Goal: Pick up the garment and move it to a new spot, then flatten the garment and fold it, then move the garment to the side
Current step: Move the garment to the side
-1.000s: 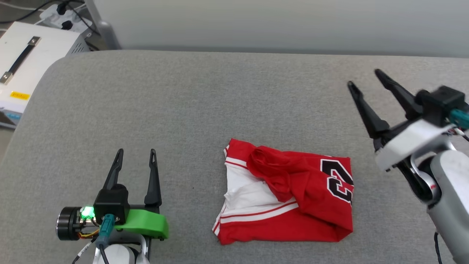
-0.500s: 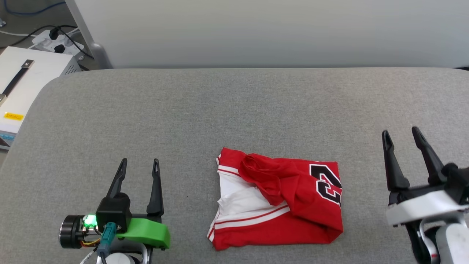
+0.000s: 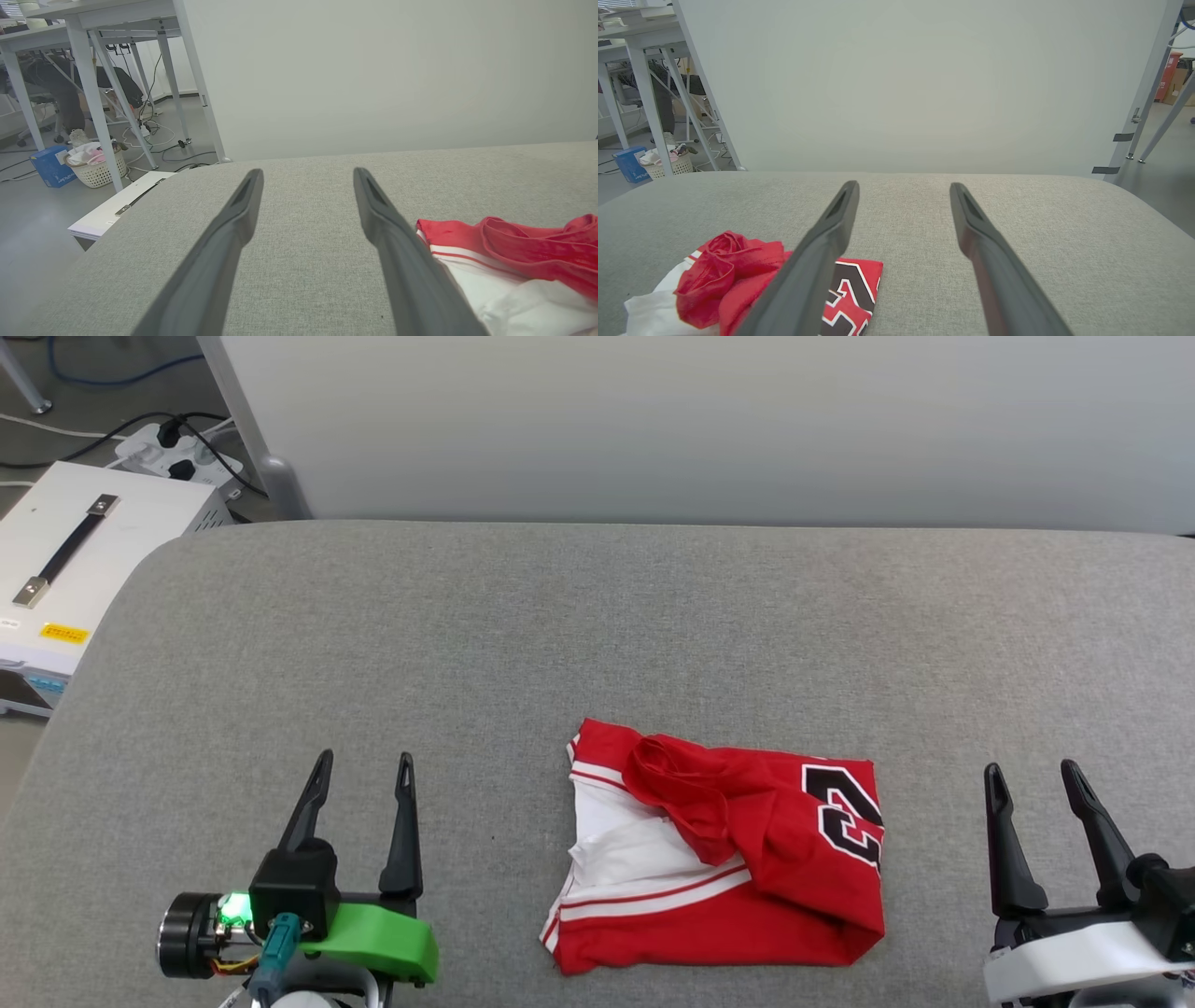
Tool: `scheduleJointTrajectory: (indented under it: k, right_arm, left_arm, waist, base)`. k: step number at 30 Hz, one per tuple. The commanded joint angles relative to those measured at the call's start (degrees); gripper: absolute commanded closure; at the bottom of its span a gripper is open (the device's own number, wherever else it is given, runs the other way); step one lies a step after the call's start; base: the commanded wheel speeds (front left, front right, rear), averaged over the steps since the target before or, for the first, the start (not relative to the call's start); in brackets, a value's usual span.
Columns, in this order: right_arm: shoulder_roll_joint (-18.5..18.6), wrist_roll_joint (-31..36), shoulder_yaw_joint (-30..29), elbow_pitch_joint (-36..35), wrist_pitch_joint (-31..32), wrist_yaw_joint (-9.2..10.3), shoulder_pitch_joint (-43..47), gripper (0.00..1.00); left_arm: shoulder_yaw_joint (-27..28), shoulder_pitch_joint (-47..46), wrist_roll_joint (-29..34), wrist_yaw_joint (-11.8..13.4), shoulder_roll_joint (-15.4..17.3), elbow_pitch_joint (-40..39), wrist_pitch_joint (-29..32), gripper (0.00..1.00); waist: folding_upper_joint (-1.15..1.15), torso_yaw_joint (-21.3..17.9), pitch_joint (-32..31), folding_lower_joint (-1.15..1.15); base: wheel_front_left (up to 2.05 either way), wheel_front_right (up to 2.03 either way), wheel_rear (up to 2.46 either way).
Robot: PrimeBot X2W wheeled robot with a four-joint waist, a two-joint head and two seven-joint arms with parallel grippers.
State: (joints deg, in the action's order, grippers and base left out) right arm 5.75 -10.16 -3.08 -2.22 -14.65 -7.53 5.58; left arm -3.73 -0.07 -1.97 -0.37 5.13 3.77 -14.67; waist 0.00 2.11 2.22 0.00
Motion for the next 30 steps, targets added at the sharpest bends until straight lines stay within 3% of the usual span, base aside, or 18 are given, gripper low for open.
scheduleJointTrajectory:
  k: [1, 13, 20, 24, 27, 30]
  right_arm:
    - [-0.22, 0.44, -0.23, -0.41, -0.34, 0.04, 0.71, 0.0]
    - [0.11, 1.65, 0.16, 0.28, -0.34, 0.04, 0.12, 0.0]
    - [6.14, -0.82, 1.62, -0.11, 0.62, 0.04, -9.55, 0.0]
    - [12.93, -7.03, 5.56, 1.09, 9.25, 0.04, -16.54, 0.0]
    - [17.93, -13.84, 9.22, 1.61, 20.35, 0.04, -20.44, 0.0]
    - [20.65, -22.15, 10.77, 2.68, 32.01, 0.04, -22.76, 0.0]
  left_arm:
    - [-0.06, 0.96, 0.12, -0.42, -0.19, 0.15, -0.33, 0.0]
    - [0.04, 1.29, 0.14, -0.81, -0.02, 1.11, -0.33, 0.0]
    - [0.29, 0.36, 0.06, -0.94, 0.0, 1.69, -0.33, 0.0]
    - [0.39, -0.09, 0.02, -1.05, -0.02, 1.98, -0.33, 0.0]
    - [0.45, -0.28, -0.02, -1.1, -0.06, 2.12, -0.33, 0.0]
    - [0.46, -0.66, -0.09, -1.15, -0.15, 2.13, -0.33, 0.0]
  waist:
    - [0.0, 0.02, -0.03, 0.0]
    - [0.0, 0.45, 0.07, 0.0]
    - [0.0, 0.23, 1.1, 0.0]
    - [0.0, 0.43, 1.53, 0.0]
    - [0.0, 0.73, 2.09, 0.0]
    - [0.0, 1.11, 2.88, 0.0]
  base:
    - [0.0, 0.0, 0.0]
    - [0.0, 0.0, 0.0]
    - [0.0, 0.0, 0.0]
    - [0.0, 0.0, 0.0]
    - [0.0, 0.0, 0.0]
    - [0.0, 0.0, 0.0]
